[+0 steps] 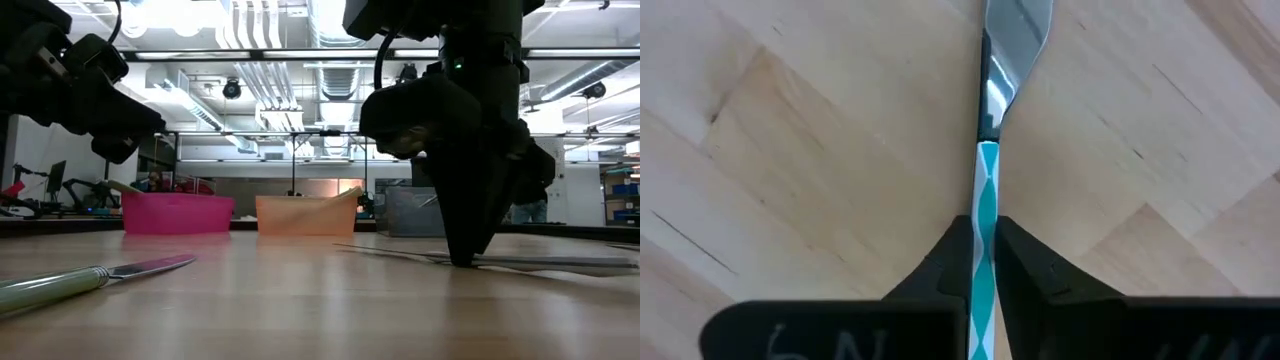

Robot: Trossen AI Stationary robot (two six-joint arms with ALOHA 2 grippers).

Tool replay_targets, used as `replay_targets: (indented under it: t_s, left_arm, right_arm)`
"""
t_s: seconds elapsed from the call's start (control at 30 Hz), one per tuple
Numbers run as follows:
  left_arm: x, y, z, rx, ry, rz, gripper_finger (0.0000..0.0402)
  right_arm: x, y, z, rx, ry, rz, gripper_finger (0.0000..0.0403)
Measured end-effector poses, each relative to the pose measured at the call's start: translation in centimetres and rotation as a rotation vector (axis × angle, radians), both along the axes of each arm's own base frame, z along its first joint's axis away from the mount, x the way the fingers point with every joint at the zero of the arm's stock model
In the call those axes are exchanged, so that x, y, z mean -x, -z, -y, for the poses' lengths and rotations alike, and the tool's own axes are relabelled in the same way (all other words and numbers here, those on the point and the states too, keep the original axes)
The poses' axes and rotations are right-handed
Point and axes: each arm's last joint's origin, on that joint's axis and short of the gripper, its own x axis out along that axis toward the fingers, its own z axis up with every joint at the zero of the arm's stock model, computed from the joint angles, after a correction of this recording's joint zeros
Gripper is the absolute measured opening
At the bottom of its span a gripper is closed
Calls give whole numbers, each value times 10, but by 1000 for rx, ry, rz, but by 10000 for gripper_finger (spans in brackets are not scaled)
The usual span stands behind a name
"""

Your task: Sort silverware by color (type)

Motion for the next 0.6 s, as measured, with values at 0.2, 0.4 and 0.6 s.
replay_targets:
  t_s: [0.2,0.4,0.6]
  left_arm:
    - [0,0,0,13,-2,0,38]
    - [0,0,0,14,-2,1,38]
    - [0,0,0,13,-2,0,38]
  right_arm:
    - [0,-35,3,37,-6,103,15]
    - [-9,-86,4,93,-39,275,14]
    - [-28,-131,15,139,-90,410,13]
